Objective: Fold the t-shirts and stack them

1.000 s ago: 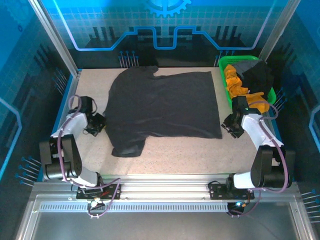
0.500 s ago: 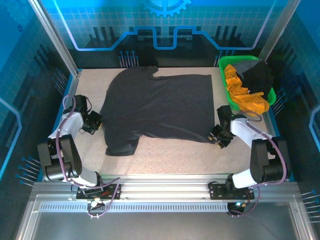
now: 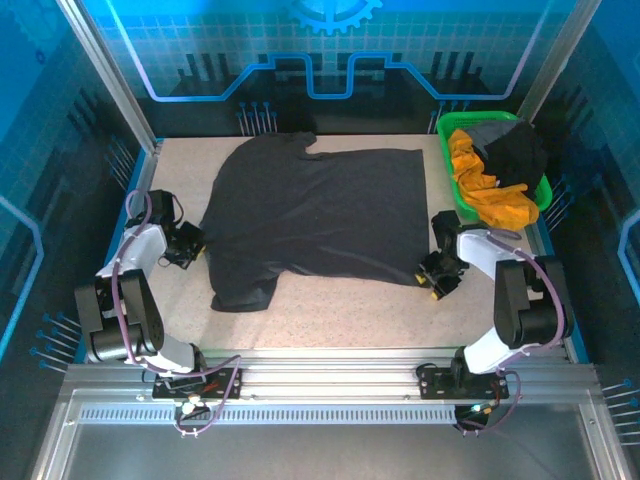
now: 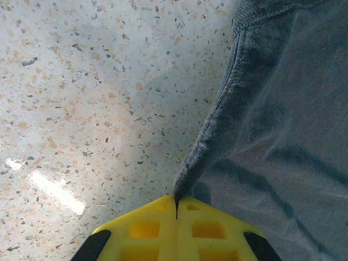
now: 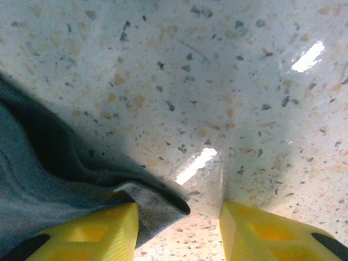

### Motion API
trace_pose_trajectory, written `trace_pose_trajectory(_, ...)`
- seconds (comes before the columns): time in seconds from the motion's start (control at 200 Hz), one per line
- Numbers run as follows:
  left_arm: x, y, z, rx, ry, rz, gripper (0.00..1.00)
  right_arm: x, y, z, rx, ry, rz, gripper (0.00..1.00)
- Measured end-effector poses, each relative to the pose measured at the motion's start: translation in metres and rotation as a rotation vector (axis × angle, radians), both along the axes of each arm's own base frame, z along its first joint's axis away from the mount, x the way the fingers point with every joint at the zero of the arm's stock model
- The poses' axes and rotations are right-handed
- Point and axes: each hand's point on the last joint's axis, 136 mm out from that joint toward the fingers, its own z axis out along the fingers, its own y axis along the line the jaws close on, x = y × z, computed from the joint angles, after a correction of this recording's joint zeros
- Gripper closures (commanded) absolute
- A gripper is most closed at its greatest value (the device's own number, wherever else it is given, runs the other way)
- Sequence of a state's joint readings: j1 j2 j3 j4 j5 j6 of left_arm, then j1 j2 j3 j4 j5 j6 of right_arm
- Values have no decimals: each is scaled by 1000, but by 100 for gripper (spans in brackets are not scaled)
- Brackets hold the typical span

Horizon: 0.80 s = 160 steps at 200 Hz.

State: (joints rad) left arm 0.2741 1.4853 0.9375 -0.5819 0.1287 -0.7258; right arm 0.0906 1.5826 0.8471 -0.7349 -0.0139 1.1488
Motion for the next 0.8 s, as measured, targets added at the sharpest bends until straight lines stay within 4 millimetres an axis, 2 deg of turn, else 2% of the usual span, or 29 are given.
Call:
trace_pose_trajectory(0.185, 0, 0, 0, 0, 0, 0, 100, 11, 5, 0, 22, 8, -24, 76)
trace_pose_trajectory(0.395, -2, 0, 0, -1, 5, 0, 100, 49, 8, 3, 52, -99, -48, 99)
trace_pose_trajectory(0.545, -2, -1, 5, 0, -1, 1, 100, 64, 0, 12, 34, -163, -46, 100)
trace_pose_trajectory(0.61, 1, -2, 11, -8, -18, 4, 100, 75, -1, 27, 28, -214, -23, 100)
trace_pose_trajectory(0.66, 6, -3, 20, -22, -44, 11, 100, 89, -1, 46, 29, -279, 1, 100)
trace_pose_trajectory(0.8, 29, -7, 54, -74, -153, 63, 100, 132, 2, 117, 26, -506, 67, 100)
